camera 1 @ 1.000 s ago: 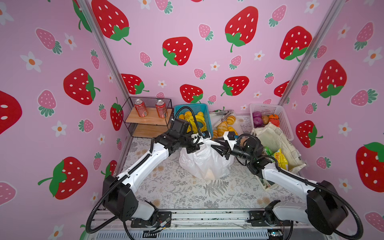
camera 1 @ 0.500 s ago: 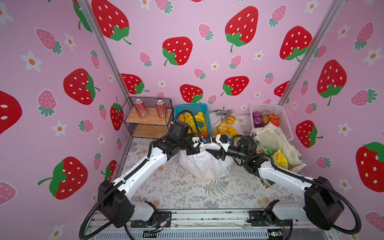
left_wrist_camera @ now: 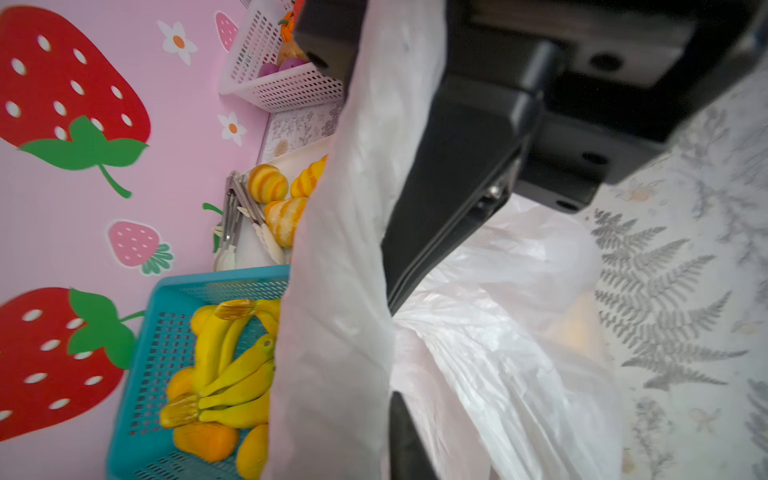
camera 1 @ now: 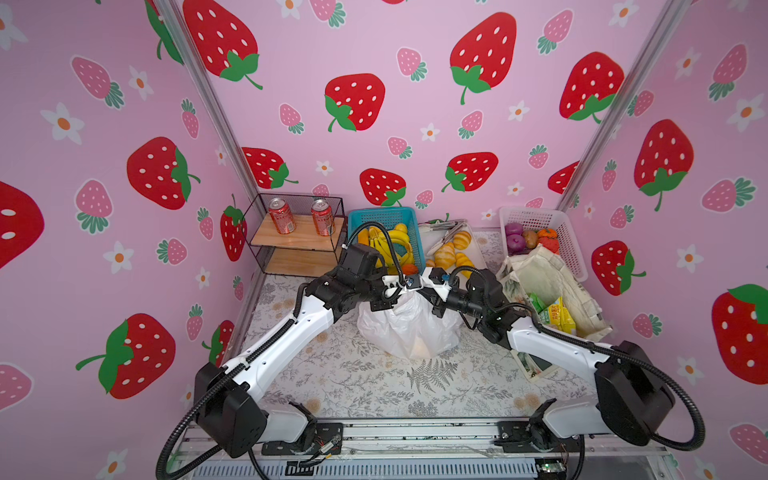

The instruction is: Place the mixed food into the grocery bags and tie them

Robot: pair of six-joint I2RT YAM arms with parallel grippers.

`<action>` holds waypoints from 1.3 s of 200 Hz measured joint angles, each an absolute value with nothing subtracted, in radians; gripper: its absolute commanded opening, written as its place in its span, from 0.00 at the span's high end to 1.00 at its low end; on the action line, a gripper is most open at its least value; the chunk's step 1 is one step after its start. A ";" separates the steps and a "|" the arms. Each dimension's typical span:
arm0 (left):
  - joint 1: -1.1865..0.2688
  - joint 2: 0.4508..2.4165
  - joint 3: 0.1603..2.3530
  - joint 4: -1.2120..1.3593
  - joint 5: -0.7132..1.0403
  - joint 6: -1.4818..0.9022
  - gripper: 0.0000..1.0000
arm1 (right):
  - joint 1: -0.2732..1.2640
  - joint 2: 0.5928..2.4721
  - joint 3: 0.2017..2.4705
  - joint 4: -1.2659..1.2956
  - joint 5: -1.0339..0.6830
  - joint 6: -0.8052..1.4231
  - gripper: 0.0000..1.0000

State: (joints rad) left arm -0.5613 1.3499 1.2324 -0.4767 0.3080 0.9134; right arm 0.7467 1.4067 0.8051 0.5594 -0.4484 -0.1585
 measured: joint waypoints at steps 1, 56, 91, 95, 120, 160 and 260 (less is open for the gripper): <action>-0.561 1.348 1.231 -0.476 0.306 0.918 0.68 | 0.747 1.407 0.805 0.559 -0.448 -0.158 0.97; -0.564 1.322 1.187 -0.472 0.200 0.897 0.55 | 0.748 1.406 0.805 0.569 -0.455 -0.120 1.00; -0.564 1.357 1.187 -0.461 0.164 0.879 0.49 | 0.748 1.405 0.803 0.581 -0.465 -0.093 1.00; -0.564 1.363 1.186 -0.457 0.160 0.876 0.49 | 0.748 1.405 0.803 0.582 -0.466 -0.090 1.00; -0.567 1.386 1.185 -0.429 0.122 0.867 0.50 | 0.748 1.405 0.802 0.582 -0.470 -0.078 1.00; -0.567 1.391 1.172 -0.369 0.060 0.859 0.69 | 0.748 1.399 0.795 0.582 -0.468 -0.080 1.00; -0.570 1.340 1.173 -0.360 0.038 0.762 1.00 | 0.749 1.379 0.793 0.550 -0.397 -0.163 1.00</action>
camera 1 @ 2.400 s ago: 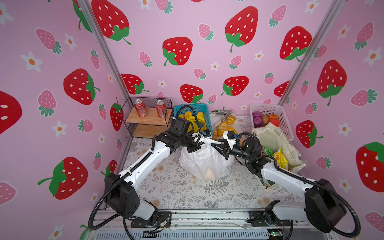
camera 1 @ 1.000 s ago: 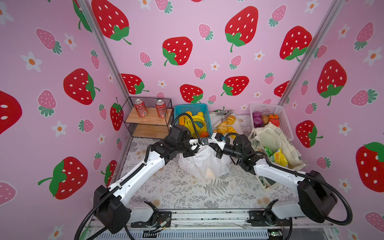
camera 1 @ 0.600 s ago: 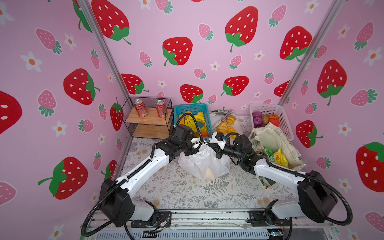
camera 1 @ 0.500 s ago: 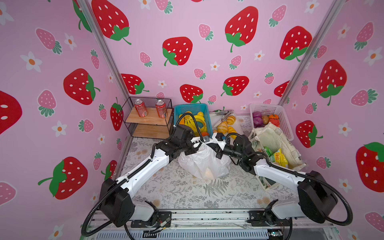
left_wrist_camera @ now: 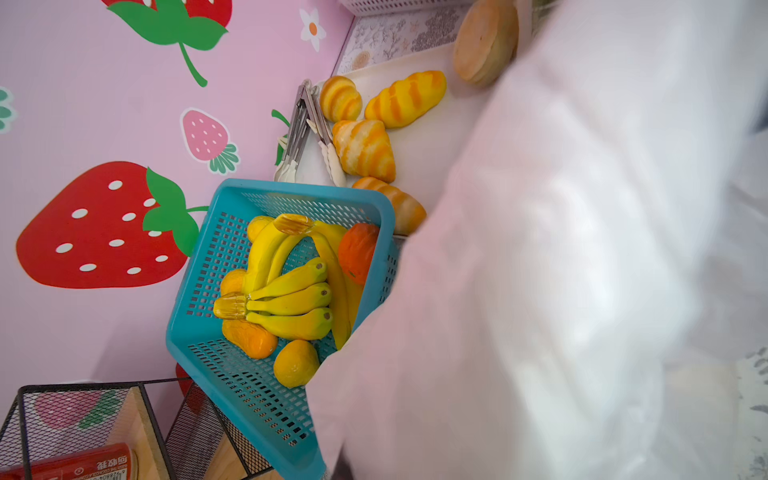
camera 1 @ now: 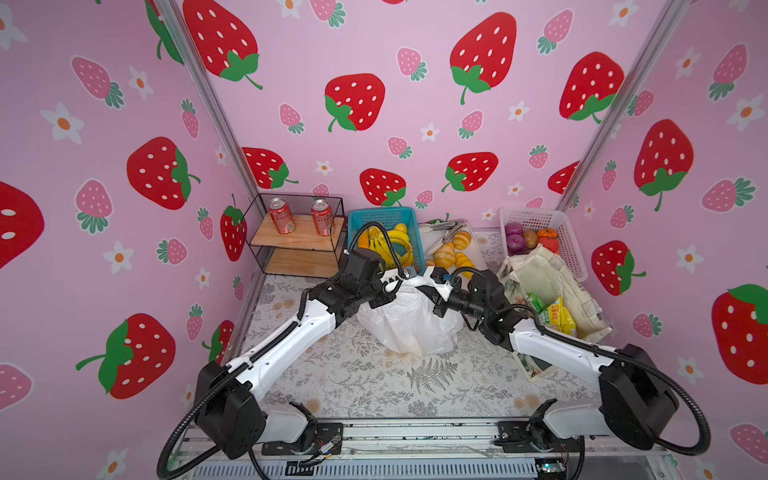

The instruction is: Place the mixed food into the grocery bags and tie them

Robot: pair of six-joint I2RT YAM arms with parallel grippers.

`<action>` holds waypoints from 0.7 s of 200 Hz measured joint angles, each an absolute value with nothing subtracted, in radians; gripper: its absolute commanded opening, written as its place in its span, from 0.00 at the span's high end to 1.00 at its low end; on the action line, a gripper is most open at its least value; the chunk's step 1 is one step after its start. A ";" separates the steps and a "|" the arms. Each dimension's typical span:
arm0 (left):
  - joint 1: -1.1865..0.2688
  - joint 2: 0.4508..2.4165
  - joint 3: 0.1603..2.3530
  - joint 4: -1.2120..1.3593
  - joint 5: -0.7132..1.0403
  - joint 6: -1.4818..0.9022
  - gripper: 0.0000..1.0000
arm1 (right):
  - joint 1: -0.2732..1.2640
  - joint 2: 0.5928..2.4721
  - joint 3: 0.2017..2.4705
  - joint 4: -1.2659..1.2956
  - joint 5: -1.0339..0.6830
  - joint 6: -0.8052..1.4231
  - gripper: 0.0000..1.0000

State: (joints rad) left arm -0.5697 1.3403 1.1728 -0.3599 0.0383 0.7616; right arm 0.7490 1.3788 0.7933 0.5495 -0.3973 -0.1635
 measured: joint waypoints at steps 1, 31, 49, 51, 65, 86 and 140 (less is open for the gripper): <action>-0.570 1.339 1.173 -0.360 0.039 0.761 1.00 | 0.749 1.378 0.793 0.549 -0.397 -0.164 1.00; -0.569 1.298 1.173 -0.372 0.089 0.696 1.00 | 0.770 1.369 0.793 0.542 -0.353 -0.185 1.00; -0.567 1.287 1.173 -0.381 0.127 0.645 1.00 | 0.785 1.368 0.793 0.537 -0.308 -0.186 1.00; -0.567 1.287 1.173 -0.384 0.133 0.636 1.00 | 0.787 1.368 0.793 0.537 -0.302 -0.187 1.00; -0.567 1.284 1.173 -0.402 0.157 0.596 1.00 | 0.801 1.368 0.793 0.537 -0.257 -0.184 1.00; -0.567 1.284 1.174 -0.432 0.188 0.514 1.00 | 0.826 1.368 0.793 0.537 -0.186 -0.173 1.00; -0.572 1.274 1.177 -0.450 0.218 0.226 1.00 | 0.884 1.374 0.778 0.582 -0.046 -0.104 1.00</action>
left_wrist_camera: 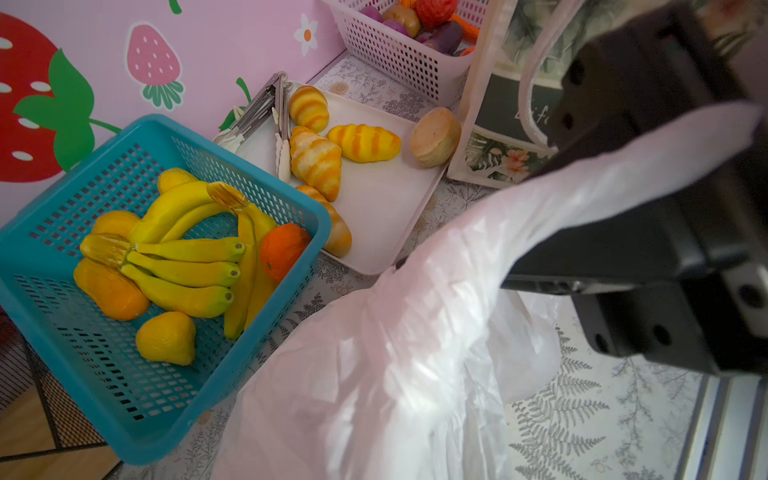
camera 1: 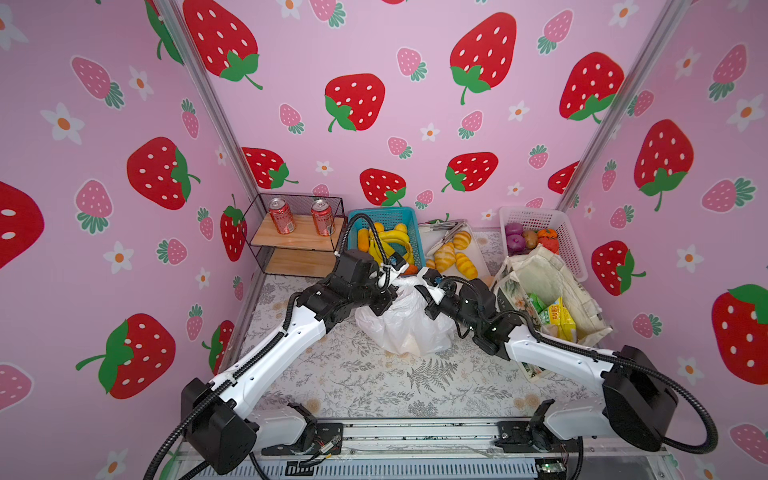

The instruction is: Place the mixed food into the grocery bags and tie them

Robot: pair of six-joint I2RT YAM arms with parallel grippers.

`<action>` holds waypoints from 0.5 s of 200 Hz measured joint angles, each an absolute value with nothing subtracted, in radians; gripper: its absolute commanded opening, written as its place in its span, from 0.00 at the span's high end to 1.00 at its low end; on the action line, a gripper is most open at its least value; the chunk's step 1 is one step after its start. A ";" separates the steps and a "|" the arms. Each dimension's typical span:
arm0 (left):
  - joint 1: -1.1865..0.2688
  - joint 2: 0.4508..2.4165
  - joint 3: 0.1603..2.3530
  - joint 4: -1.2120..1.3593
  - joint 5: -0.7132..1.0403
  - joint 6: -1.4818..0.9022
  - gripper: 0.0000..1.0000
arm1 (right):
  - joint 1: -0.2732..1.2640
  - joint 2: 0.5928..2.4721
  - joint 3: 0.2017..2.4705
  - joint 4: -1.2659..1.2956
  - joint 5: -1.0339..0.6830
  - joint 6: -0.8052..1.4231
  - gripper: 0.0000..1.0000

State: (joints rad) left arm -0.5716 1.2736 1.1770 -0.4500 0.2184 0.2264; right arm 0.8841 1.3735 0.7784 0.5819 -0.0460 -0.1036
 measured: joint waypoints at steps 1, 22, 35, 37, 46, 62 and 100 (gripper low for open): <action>-0.572 1.274 1.177 -0.450 0.218 0.220 1.00 | 0.885 1.374 0.778 0.583 -0.044 -0.101 1.00; -0.588 1.266 1.177 -0.448 0.212 0.094 1.00 | 0.900 1.377 0.767 0.611 -0.010 -0.060 1.00; -0.596 1.264 1.177 -0.447 0.200 0.018 1.00 | 0.908 1.378 0.760 0.627 0.006 -0.038 1.00; -0.597 1.263 1.177 -0.447 0.198 0.015 1.00 | 0.910 1.378 0.759 0.629 0.009 -0.035 1.00; -0.601 1.261 1.177 -0.447 0.191 -0.036 1.00 | 0.916 1.380 0.753 0.641 0.020 -0.020 1.00; -0.606 1.254 1.177 -0.448 0.175 -0.131 1.00 | 0.924 1.381 0.739 0.665 0.030 0.004 1.00; -0.636 1.230 1.176 -0.449 0.153 -0.316 1.00 | 0.933 1.381 0.726 0.701 0.047 0.028 1.00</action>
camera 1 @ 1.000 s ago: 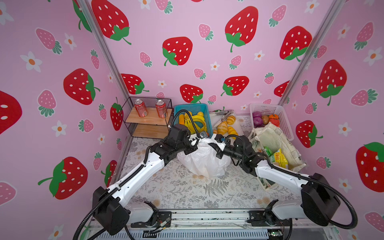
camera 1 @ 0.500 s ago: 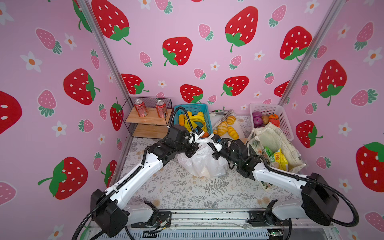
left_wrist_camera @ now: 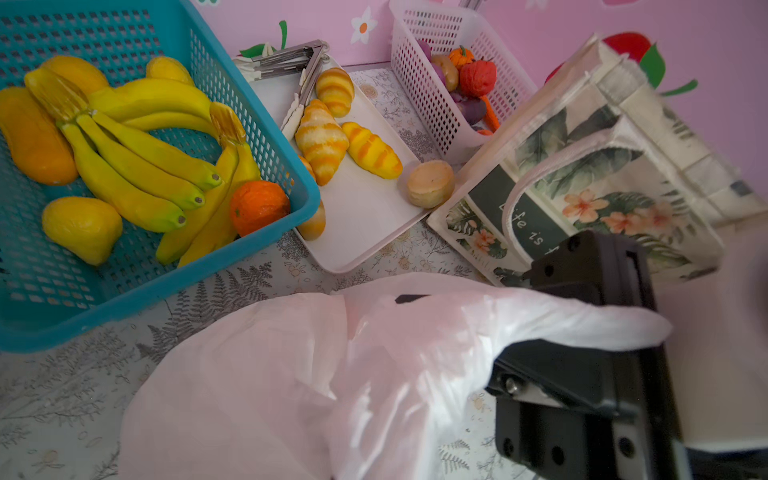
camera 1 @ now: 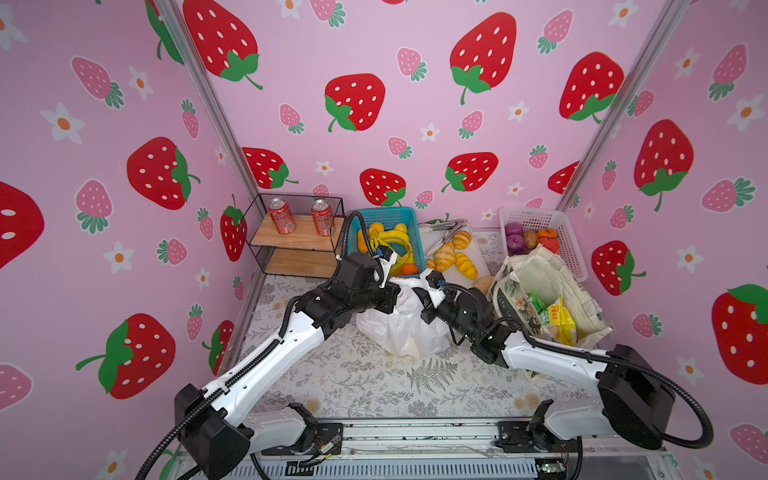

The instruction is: Place the mixed food into the grocery bags and tie them

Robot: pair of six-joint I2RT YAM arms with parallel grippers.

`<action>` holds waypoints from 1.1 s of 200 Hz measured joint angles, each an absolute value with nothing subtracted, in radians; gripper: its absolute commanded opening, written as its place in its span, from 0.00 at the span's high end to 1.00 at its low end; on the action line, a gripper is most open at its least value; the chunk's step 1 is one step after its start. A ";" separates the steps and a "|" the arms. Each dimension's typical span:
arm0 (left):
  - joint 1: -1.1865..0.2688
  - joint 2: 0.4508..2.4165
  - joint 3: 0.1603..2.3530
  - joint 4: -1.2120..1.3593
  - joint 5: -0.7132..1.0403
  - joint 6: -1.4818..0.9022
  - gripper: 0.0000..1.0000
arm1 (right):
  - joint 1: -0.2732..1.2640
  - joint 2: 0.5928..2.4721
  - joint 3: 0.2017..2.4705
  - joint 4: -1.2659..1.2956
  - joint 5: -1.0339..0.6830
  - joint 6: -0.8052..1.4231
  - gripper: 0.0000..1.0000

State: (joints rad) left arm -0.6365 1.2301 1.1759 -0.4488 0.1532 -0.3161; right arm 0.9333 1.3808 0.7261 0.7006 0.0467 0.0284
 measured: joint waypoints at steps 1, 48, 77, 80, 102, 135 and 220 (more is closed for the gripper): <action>-0.637 1.230 1.176 -0.449 0.153 -0.320 1.00 | 0.933 1.381 0.726 0.702 0.047 0.028 1.00; -0.673 1.165 1.060 -0.348 0.200 -0.530 0.97 | 0.920 1.375 0.717 0.710 0.041 0.022 1.00; -0.674 1.164 1.017 -0.290 0.234 -0.578 0.85 | 0.882 1.360 0.691 0.709 0.001 0.011 1.00; -0.674 1.163 1.015 -0.285 0.237 -0.581 0.85 | 0.876 1.359 0.688 0.710 -0.004 0.010 1.00; -0.673 1.163 1.001 -0.258 0.247 -0.579 0.84 | 0.848 1.353 0.662 0.717 -0.046 0.007 1.00; -0.673 1.163 0.997 -0.242 0.247 -0.573 0.92 | 0.847 1.353 0.634 0.737 -0.081 0.027 1.00; -0.689 1.164 0.997 -0.162 0.245 -0.648 1.00 | 0.899 1.387 0.631 0.816 -0.039 0.116 1.00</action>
